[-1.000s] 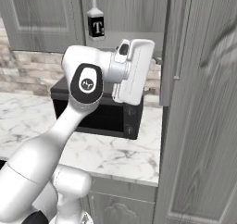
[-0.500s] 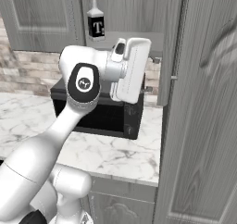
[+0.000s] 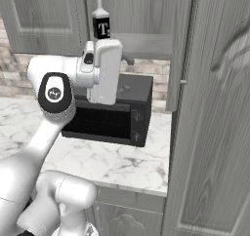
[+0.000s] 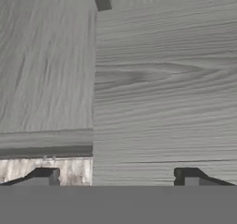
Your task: Get the candle and the liquor from the cabinet and move them to the dining counter.
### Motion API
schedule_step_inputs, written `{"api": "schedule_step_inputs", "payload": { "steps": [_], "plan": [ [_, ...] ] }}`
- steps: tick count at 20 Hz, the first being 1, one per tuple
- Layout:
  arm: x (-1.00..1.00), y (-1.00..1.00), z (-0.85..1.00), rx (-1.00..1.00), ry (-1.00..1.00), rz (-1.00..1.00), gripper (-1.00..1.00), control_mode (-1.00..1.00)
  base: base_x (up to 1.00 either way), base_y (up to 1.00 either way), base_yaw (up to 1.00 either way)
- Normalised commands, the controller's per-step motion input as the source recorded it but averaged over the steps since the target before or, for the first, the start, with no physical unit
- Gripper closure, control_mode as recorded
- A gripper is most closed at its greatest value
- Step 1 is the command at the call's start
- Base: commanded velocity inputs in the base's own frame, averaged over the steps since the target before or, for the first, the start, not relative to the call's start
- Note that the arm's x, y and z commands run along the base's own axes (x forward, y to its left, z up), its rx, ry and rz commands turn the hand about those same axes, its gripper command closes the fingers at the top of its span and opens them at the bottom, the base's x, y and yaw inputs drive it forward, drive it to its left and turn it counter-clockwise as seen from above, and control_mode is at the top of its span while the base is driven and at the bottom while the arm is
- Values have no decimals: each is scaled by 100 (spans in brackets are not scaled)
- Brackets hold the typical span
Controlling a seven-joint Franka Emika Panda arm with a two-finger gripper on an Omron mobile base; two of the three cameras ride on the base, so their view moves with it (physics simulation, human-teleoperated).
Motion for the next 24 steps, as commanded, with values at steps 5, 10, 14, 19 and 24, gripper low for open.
{"api": "schedule_step_inputs", "payload": {
  "steps": [5,10,14,19,24],
  "plan": [
    [0,90,0,11,-43,4,-100,-100,0,0,0],
    [9,97,0,14,-43,5,-100,-100,0,0,0],
    [15,89,0,18,-43,9,-100,-100,0,0,0],
    [20,74,0,20,-45,16,-100,-100,0,0,0],
    [33,44,0,20,-43,25,-100,-100,0,0,0]
  ]
}}
